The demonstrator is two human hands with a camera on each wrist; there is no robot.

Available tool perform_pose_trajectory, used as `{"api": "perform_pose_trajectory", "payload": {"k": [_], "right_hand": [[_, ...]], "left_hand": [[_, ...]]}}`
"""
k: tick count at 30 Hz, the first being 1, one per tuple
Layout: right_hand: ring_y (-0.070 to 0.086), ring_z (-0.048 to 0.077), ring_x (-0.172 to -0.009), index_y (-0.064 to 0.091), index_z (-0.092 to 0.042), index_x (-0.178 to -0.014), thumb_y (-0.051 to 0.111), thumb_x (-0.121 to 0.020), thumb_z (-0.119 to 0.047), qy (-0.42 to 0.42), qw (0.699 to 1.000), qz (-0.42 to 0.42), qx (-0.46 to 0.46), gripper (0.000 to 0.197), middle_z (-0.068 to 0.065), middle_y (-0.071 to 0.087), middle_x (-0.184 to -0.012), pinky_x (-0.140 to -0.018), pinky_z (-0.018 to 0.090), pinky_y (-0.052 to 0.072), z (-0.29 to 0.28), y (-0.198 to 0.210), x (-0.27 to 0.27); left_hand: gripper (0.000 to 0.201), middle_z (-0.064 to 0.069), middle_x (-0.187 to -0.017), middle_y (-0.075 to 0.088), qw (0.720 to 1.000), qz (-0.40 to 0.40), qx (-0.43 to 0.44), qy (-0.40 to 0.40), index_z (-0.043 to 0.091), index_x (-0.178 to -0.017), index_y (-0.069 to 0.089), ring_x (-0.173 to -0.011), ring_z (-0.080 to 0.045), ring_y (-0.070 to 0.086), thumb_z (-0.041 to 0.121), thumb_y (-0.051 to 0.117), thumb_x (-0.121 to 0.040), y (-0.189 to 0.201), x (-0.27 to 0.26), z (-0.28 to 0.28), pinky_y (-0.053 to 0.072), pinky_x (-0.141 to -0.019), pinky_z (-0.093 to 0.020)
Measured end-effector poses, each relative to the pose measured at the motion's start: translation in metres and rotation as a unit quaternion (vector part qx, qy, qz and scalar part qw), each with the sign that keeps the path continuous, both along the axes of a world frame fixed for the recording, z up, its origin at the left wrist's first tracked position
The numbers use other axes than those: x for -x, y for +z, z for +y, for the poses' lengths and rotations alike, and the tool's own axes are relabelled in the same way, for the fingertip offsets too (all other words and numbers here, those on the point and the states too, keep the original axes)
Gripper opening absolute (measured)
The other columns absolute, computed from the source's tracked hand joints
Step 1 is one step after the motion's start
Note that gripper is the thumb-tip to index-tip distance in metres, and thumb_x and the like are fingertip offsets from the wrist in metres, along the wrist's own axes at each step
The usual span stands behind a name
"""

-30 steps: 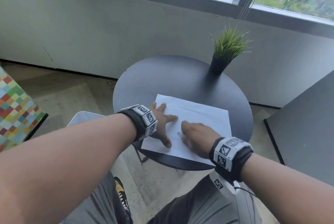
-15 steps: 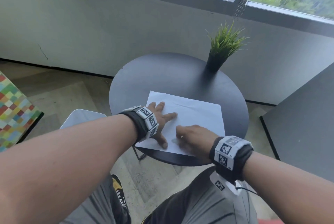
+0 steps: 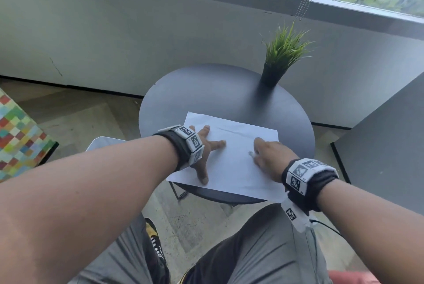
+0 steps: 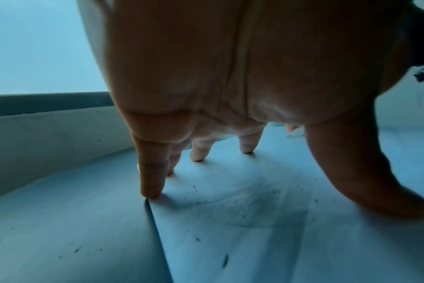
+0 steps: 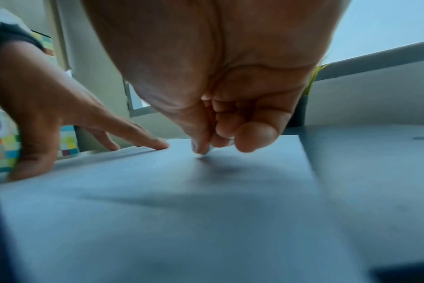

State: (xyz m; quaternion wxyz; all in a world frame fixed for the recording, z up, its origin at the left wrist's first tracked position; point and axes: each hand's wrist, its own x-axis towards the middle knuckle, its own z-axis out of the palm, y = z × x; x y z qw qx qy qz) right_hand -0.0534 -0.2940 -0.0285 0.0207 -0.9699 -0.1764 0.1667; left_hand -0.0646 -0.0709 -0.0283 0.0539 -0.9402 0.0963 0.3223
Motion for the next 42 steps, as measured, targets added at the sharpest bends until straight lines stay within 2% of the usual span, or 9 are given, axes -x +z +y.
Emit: {"api": "perform_pose_trajectory", "payload": {"k": [5, 11, 16, 21, 26, 31, 36, 40, 42], "right_hand": [[0.048, 0.03, -0.081, 0.038, -0.016, -0.094, 0.041, -0.099, -0.035, 0.178, 0.982, 0.064, -0.001, 0.02, 0.008, 0.059, -0.093, -0.065, 0.036, 0.035, 0.028, 0.002, 0.049], [0.055, 0.033, -0.082, 0.039, -0.016, -0.094, 0.041, -0.098, -0.043, -0.036, 0.999, 0.019, -0.015, 0.027, 0.012, 0.059, -0.093, -0.069, 0.037, 0.048, -0.012, -0.003, 0.008], [0.052, 0.032, -0.079, 0.035, -0.018, -0.091, 0.039, -0.099, -0.042, 0.111, 0.992, 0.066, -0.011, 0.025, 0.009, 0.059, -0.092, -0.071, 0.041, 0.047, 0.011, -0.006, 0.047], [0.055, 0.033, -0.086, 0.038, -0.016, -0.094, 0.038, -0.098, -0.041, -0.055, 0.998, 0.014, 0.005, 0.026, 0.015, 0.06, -0.101, -0.077, 0.039, 0.048, -0.018, -0.001, -0.001], [0.048, 0.031, -0.077, 0.033, -0.018, -0.093, 0.035, -0.099, -0.042, 0.09, 0.995, 0.049, 0.015, 0.025, 0.014, 0.061, -0.1, -0.067, 0.036, 0.038, 0.013, -0.006, 0.032], [0.05, 0.034, -0.081, 0.036, -0.015, -0.095, 0.035, -0.099, -0.038, -0.024, 0.998, -0.007, 0.052, 0.023, 0.02, 0.058, -0.108, -0.074, 0.038, 0.046, -0.005, 0.003, -0.015], [0.05, 0.031, -0.08, 0.033, -0.021, -0.095, 0.033, -0.099, -0.039, 0.107, 0.992, 0.035, 0.05, 0.018, 0.015, 0.059, -0.103, -0.068, 0.037, 0.04, 0.03, -0.006, 0.016], [0.058, 0.037, -0.093, 0.03, -0.018, -0.093, 0.034, -0.099, -0.035, 0.013, 0.997, -0.013, 0.076, 0.019, 0.019, 0.059, -0.111, -0.069, 0.036, 0.039, 0.003, 0.003, -0.026], [0.058, 0.037, -0.093, 0.031, -0.017, -0.094, 0.035, -0.099, -0.03, 0.024, 0.996, -0.018, 0.086, 0.014, 0.02, 0.058, -0.11, -0.069, 0.035, 0.038, 0.007, 0.004, -0.022]], "left_hand": [[0.114, -0.006, -0.164, -0.009, 0.998, -0.04, 0.035, 0.028, 0.052, -0.149, 0.008, -0.145, -0.048, 0.0, 0.086, 0.065, -0.056, -0.002, 0.008, -0.008, 0.024, -0.111, -0.065], [0.121, -0.012, -0.162, -0.01, 0.997, -0.065, 0.026, 0.034, 0.044, -0.148, 0.008, -0.143, -0.054, -0.004, 0.087, 0.067, -0.052, -0.01, 0.014, -0.019, 0.029, -0.104, -0.071], [0.132, -0.013, -0.161, -0.025, 0.998, -0.044, 0.011, 0.039, 0.049, -0.15, -0.015, -0.143, -0.053, -0.016, 0.087, 0.066, -0.053, -0.014, 0.01, -0.021, 0.019, -0.11, -0.072], [0.132, -0.013, -0.16, -0.026, 0.998, -0.036, 0.02, 0.041, 0.051, -0.148, -0.017, -0.143, -0.053, -0.016, 0.088, 0.066, -0.052, -0.015, 0.009, -0.02, 0.019, -0.109, -0.073], [0.133, -0.013, -0.159, -0.029, 0.998, -0.034, 0.019, 0.042, 0.054, -0.146, -0.019, -0.142, -0.053, -0.018, 0.089, 0.066, -0.05, -0.018, 0.007, -0.02, 0.019, -0.109, -0.073], [0.13, -0.01, -0.159, -0.029, 0.999, -0.03, 0.018, 0.037, 0.059, -0.143, -0.02, -0.142, -0.055, -0.017, 0.09, 0.065, -0.049, -0.019, 0.006, -0.02, 0.02, -0.107, -0.075], [0.133, -0.008, -0.159, -0.03, 0.999, -0.031, 0.006, 0.022, 0.055, -0.144, -0.022, -0.14, -0.059, -0.015, 0.091, 0.063, -0.049, -0.021, 0.001, -0.02, 0.019, -0.108, -0.074], [0.132, -0.007, -0.159, -0.03, 0.999, -0.029, 0.005, 0.024, 0.057, -0.143, -0.023, -0.14, -0.059, -0.014, 0.092, 0.063, -0.049, -0.021, 0.002, -0.022, 0.02, -0.107, -0.074], [0.132, -0.008, -0.159, -0.03, 0.999, -0.029, 0.003, 0.023, 0.056, -0.143, -0.023, -0.14, -0.059, -0.015, 0.091, 0.063, -0.049, -0.022, 0.002, -0.022, 0.019, -0.107, -0.074]]}}
